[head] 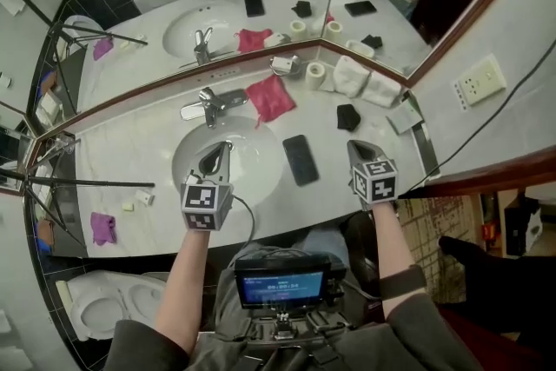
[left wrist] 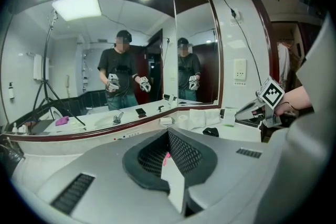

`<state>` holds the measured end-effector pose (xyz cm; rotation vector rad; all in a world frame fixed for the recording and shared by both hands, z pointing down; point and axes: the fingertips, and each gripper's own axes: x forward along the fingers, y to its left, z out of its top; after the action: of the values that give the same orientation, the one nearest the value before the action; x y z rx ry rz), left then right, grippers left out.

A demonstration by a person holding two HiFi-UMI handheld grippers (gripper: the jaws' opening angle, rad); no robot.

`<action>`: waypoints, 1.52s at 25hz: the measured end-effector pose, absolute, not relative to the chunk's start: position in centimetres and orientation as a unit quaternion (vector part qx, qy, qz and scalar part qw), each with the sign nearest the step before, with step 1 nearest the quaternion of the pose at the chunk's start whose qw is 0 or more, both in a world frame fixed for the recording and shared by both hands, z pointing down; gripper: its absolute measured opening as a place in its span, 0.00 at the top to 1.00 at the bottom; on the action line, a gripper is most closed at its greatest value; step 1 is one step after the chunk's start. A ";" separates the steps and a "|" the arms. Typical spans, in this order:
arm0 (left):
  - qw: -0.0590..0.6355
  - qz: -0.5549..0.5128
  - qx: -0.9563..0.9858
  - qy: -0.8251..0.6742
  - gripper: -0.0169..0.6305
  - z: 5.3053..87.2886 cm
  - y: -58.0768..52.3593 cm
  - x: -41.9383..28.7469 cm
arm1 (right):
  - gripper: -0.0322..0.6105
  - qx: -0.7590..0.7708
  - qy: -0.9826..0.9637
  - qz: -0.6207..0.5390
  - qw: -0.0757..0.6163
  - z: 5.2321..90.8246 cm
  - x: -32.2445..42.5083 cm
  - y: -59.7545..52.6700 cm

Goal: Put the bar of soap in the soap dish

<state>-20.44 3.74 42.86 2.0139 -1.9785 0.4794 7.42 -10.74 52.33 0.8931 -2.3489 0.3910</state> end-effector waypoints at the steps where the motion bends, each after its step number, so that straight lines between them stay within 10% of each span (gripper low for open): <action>1: 0.139 0.166 0.700 -0.680 0.97 42.9 3.9 -20.4 | 0.92 0.337 -0.882 0.149 0.294 52.3 7.4 -10.1; 33: 0.134 0.226 0.761 -0.593 0.97 45.4 1.1 -22.5 | 0.92 0.338 -0.880 0.191 0.274 55.9 -2.1 -3.2; 38: 0.098 0.274 0.805 -0.517 0.74 46.6 -3.1 -20.8 | 0.92 0.348 -0.880 0.180 0.268 55.6 -4.6 -2.8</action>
<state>-20.80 -3.08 46.57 2.3821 -1.5314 0.8116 -4.63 -2.82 55.61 0.9381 -2.3744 0.4867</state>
